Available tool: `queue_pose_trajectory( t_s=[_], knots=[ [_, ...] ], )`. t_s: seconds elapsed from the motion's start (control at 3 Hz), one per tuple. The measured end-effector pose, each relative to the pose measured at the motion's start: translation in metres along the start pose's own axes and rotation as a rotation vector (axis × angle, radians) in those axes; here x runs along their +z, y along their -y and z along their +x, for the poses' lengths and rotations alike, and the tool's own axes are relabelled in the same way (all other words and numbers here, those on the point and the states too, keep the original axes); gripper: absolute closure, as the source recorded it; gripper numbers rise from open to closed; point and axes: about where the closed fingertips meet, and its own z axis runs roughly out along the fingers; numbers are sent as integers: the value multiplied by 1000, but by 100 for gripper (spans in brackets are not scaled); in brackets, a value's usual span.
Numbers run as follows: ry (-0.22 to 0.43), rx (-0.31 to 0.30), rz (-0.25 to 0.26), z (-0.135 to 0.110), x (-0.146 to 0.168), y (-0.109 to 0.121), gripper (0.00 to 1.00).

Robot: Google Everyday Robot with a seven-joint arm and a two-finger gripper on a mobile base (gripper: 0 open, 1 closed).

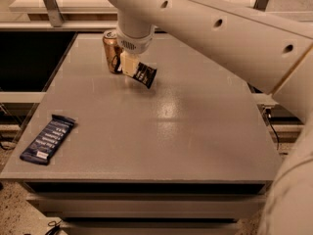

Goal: Move rxbar chocolate near orange can

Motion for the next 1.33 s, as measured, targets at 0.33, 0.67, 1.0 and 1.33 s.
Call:
queue_pose_trajectory(
  t_s=[0.33,0.67,1.0,1.33],
  knots=[
    [1,-17,13,-7,7,11,100],
    [-15,-19,22,-6,14,20,100],
    [-41,-13,20,1,22,26,100],
    [-52,0,19,6,26,31,100]
  ],
)
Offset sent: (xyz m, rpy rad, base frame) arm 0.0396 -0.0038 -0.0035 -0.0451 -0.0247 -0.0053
